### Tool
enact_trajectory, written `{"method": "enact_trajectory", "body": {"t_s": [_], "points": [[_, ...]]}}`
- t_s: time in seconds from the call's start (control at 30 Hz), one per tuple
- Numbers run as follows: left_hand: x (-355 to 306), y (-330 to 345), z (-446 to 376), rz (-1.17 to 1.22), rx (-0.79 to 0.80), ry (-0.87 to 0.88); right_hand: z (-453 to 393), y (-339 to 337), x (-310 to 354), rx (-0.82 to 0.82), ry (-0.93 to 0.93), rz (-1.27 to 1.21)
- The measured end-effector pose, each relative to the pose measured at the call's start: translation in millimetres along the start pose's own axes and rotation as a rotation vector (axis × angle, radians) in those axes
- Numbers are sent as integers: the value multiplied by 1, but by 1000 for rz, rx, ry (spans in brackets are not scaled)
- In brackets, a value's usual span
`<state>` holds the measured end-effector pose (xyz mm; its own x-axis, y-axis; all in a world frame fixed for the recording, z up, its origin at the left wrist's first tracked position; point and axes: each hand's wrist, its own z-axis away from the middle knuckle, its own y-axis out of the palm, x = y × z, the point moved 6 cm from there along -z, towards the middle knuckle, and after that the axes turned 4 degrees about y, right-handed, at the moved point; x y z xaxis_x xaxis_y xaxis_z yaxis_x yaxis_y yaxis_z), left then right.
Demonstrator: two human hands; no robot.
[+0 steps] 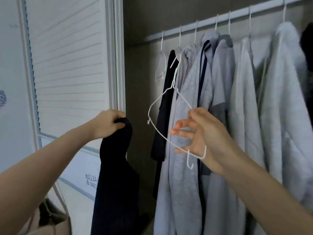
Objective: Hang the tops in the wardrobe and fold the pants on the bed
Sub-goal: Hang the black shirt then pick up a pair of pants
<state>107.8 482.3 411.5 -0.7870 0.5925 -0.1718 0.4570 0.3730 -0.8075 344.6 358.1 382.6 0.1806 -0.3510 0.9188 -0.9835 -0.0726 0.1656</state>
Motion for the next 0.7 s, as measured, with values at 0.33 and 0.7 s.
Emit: {"method": "enact_trajectory", "body": {"t_s": [0.33, 0.7], "points": [[39, 88, 72, -364, 271, -170, 82, -71, -57, 289, 334, -97], [15, 102, 108, -193, 183, -297, 136, -92, -84, 521, 325, -92]]}}
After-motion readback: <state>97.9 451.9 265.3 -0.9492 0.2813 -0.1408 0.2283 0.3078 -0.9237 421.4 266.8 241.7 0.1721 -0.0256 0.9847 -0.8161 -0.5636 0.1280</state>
